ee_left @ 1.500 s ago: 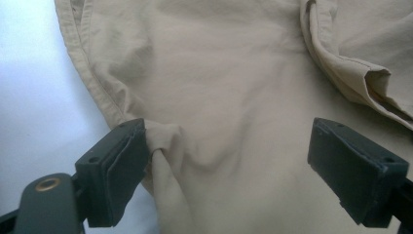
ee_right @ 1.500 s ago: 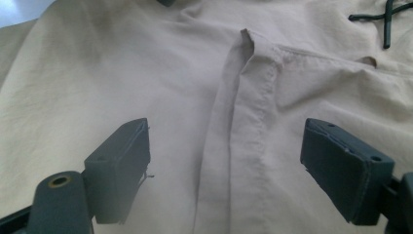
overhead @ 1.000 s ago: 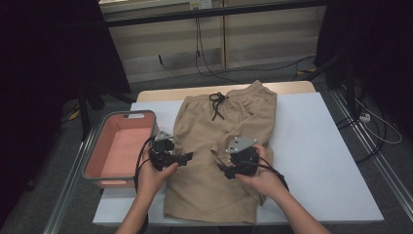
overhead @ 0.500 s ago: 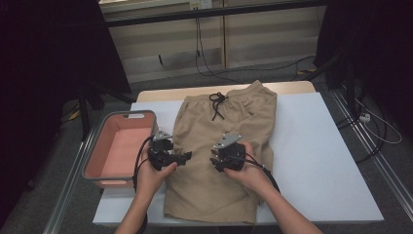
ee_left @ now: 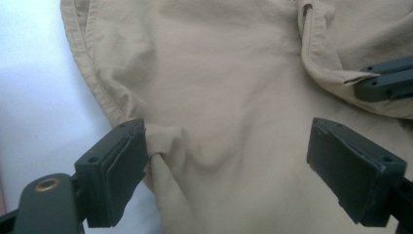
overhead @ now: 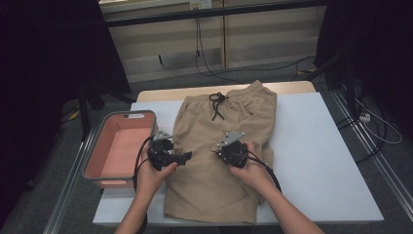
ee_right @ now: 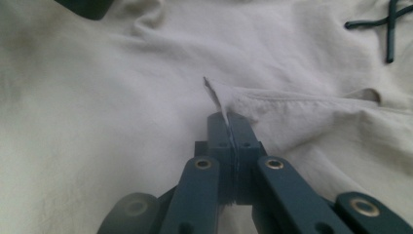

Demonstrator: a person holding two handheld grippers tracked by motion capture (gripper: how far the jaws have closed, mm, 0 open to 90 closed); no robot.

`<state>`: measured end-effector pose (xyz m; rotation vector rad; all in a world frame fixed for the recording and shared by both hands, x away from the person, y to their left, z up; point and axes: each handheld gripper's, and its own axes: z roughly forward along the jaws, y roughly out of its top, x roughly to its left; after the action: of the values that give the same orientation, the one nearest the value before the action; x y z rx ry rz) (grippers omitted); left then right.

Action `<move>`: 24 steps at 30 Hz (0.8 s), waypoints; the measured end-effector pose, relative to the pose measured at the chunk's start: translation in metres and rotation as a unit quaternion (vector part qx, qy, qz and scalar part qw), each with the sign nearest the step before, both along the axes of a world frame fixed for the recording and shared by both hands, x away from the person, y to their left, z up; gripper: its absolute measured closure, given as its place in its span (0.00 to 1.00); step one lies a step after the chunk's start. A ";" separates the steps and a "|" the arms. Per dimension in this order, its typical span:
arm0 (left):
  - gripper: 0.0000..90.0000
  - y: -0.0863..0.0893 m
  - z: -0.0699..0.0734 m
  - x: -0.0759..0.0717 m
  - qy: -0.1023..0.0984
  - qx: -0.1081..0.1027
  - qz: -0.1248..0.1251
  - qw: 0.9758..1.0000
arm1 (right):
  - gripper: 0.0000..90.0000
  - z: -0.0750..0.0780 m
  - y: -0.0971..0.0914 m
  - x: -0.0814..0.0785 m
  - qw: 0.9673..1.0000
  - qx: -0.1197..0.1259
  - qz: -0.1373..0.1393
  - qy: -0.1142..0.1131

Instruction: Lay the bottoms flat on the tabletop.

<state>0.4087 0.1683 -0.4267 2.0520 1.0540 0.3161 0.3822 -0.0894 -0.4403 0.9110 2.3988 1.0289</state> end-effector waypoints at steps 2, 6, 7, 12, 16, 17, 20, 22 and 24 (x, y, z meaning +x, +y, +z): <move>0.17 0.000 0.000 0.000 0.000 -0.002 -0.001 1.000 | 1.00 0.003 -0.002 -0.001 1.000 0.007 -0.001 -0.003; 0.17 0.002 0.001 0.000 0.000 -0.002 -0.002 1.000 | 1.00 0.011 -0.012 -0.006 0.999 0.035 -0.006 -0.008; 0.17 0.002 0.001 0.000 0.000 -0.002 -0.001 1.000 | 1.00 0.014 -0.016 -0.008 0.999 0.039 -0.008 -0.014; 0.17 0.001 0.002 -0.001 -0.001 0.000 -0.003 1.000 | 1.00 0.023 -0.035 -0.018 0.998 0.051 -0.018 -0.028; 0.17 0.000 0.002 -0.001 -0.004 -0.001 -0.002 1.000 | 1.00 0.028 -0.053 -0.027 0.997 0.057 -0.029 -0.040; 0.17 0.001 0.002 -0.001 -0.005 0.000 -0.002 1.000 | 1.00 0.029 -0.056 -0.029 0.997 0.057 -0.032 -0.041; 0.17 0.001 0.002 -0.001 -0.004 0.001 0.000 1.000 | 1.00 0.030 -0.070 -0.037 0.996 0.061 -0.039 -0.044; 0.17 0.001 0.002 -0.001 -0.005 0.002 0.000 1.000 | 1.00 0.030 -0.078 -0.042 0.996 0.062 -0.046 -0.046; 0.17 0.000 0.002 -0.002 -0.005 0.000 -0.001 1.000 | 1.00 0.030 -0.087 -0.045 0.996 0.063 -0.053 -0.047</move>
<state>0.4069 0.1685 -0.4242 2.0490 1.0470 0.3243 0.3368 -0.1763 -0.4101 0.9966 2.2048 1.1655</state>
